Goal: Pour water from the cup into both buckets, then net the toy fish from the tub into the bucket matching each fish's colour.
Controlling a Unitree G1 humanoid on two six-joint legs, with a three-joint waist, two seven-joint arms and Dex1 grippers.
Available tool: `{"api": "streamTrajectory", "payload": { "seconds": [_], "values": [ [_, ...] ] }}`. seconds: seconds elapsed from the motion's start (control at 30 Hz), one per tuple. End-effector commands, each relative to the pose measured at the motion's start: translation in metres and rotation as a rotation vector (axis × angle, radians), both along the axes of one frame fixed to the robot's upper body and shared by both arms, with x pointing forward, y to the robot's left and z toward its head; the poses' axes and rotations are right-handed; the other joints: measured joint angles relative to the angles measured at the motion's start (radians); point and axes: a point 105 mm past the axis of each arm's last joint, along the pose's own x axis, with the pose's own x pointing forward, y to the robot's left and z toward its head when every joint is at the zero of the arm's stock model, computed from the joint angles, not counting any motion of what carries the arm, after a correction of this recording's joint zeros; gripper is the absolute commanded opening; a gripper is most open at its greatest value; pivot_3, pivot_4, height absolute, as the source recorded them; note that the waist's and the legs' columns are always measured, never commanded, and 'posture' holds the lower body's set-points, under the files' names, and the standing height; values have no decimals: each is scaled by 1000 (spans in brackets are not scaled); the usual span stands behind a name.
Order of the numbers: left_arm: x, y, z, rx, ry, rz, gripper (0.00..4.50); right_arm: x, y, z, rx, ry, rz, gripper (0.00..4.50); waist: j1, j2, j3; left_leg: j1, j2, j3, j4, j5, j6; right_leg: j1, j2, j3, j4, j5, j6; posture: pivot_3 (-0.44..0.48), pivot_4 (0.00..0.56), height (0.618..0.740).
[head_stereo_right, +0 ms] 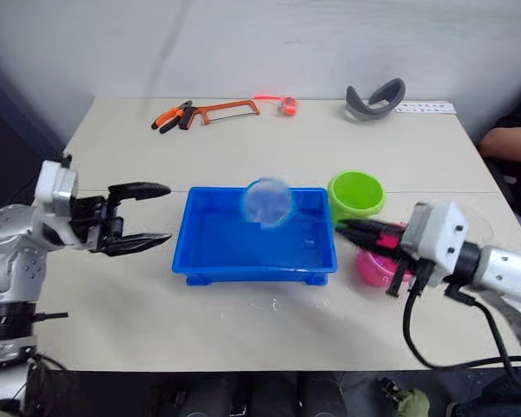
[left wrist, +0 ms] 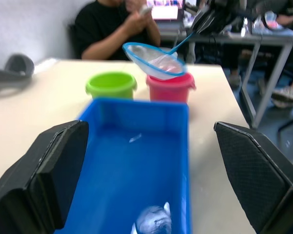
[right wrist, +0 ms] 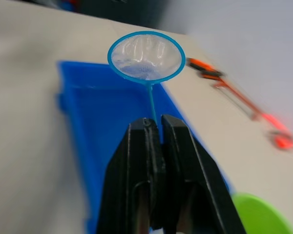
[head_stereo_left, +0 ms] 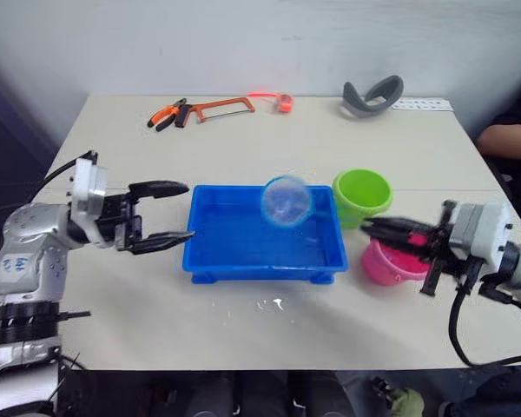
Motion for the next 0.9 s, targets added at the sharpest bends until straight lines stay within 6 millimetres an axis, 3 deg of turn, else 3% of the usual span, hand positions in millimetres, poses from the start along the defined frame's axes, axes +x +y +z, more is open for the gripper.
{"api": "streamTrajectory", "payload": {
  "seconds": [0.03,0.23,0.33,0.5,0.67,0.83,0.9],
  "values": [
    [-23,2,4,53,-35,-63,4479,-16,25,-27,-31,43,143,0,4,-1,0,0,0,-1,0,0,0,1,-1,-1,-1,0,0,0,150,740],
    [-57,1,-19,80,94,-91,4479,-23,50,-82,-84,85,264,0,7,-1,0,0,-1,-2,0,-1,0,3,-2,-2,-4,0,0,0,150,740],
    [-64,-2,-27,88,126,-87,4479,-26,58,-101,-87,119,300,0,11,-1,0,1,-1,-3,0,-1,0,3,-1,-3,-3,0,0,0,150,740],
    [-69,-7,-36,69,162,-64,4479,-10,62,-135,-111,149,259,0,11,-1,0,9,-2,-2,0,-2,-1,10,-2,-3,-5,0,0,0,150,740],
    [-73,-8,-44,84,193,-73,4479,8,62,-147,-123,119,215,0,8,-1,0,10,-2,-1,-2,-2,-2,10,-2,-2,-4,-1,-1,0,150,740],
    [-69,-6,-48,101,199,-70,4479,9,62,-156,-120,154,226,0,7,0,0,10,-1,-1,-2,-3,-2,9,-1,-2,-1,-1,-1,0,150,740],
    [-69,-3,-50,120,195,-76,4500,12,63,-154,-94,161,204,846,4,0,0,10,-1,-1,-2,-3,-2,9,-1,-2,-1,-1,-1,0,150,740]
  ]
}}
